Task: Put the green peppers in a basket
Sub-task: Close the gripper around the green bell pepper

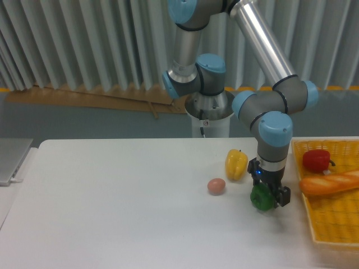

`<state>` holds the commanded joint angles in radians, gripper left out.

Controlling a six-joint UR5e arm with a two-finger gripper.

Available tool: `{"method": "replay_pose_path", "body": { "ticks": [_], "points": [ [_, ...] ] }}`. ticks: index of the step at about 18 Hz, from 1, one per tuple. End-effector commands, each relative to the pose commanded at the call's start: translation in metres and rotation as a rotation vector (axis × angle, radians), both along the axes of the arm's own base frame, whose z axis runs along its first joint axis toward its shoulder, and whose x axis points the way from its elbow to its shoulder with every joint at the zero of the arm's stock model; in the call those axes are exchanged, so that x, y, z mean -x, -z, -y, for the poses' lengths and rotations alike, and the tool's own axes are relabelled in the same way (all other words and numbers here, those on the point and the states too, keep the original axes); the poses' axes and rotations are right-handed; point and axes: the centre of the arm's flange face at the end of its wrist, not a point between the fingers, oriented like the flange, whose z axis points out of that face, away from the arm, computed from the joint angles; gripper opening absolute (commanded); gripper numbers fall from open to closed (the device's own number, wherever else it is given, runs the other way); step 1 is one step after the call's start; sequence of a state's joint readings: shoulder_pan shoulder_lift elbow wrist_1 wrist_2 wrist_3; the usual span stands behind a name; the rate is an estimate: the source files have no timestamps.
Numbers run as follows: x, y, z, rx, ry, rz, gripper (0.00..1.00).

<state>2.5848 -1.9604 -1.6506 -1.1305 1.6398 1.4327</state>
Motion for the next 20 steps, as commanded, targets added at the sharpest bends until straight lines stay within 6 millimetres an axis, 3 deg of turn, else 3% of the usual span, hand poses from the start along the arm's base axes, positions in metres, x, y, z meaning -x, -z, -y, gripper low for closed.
{"method": "replay_pose_path", "body": {
  "ticks": [5,7,11,15,20],
  "points": [
    [0.000,-0.001,-0.001,0.000,0.000,-0.004,0.99],
    [0.001,0.001,-0.002,0.000,-0.001,-0.002,0.74],
    [0.003,-0.001,-0.003,-0.001,0.002,-0.005,0.62],
    [0.000,-0.007,-0.003,-0.007,0.003,-0.012,0.61],
    [-0.013,-0.039,0.002,-0.024,0.006,-0.045,0.61]
  ]
}}
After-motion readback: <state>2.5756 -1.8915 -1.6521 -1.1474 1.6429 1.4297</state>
